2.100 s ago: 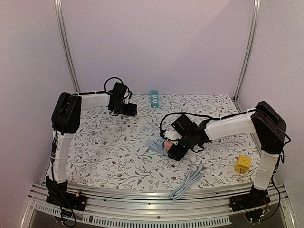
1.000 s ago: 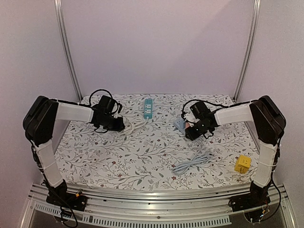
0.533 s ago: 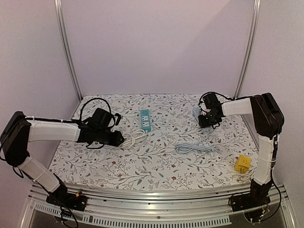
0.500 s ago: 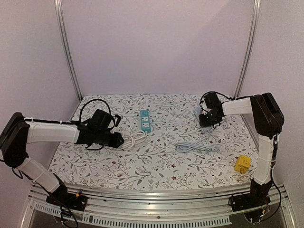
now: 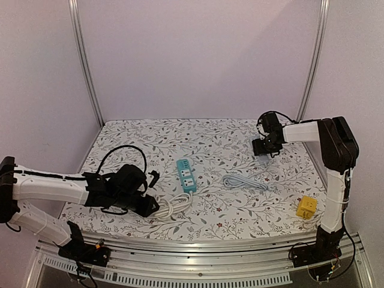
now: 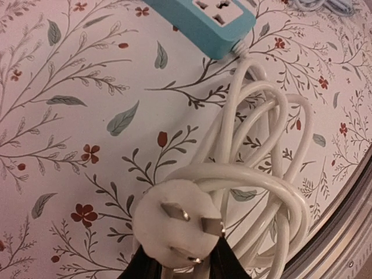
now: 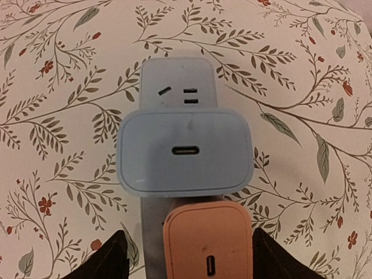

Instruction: Insert the plug

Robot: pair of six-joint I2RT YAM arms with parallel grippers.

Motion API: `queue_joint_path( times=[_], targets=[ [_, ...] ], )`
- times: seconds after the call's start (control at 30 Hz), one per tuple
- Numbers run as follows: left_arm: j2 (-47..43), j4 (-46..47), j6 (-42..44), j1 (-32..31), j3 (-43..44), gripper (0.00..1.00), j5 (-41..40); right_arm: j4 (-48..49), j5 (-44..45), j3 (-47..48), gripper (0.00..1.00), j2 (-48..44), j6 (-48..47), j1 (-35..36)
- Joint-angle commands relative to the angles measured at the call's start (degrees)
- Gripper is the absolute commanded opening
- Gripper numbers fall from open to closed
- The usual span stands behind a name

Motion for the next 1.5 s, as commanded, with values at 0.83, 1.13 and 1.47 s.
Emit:
queue_joint_path(
  times=[0.83,1.13,1.47],
  targets=[
    [0.2,7.0,5.2,-1.7,13.3,1.0,-21.5,-19.4,7.0,-19.1,0.99,-34.2,25.5,0.9],
    [8.0,16.8,9.0,-1.7,15.5,1.0,-14.6,-45.2,10.6,-16.3,0.99,-35.0,44.4,1.0],
    [7.4,21.0,10.6,-1.2,11.5,1.0,-12.3,-57.7,10.8,-18.1,0.99,-36.7,53.8,1.1]
  ],
)
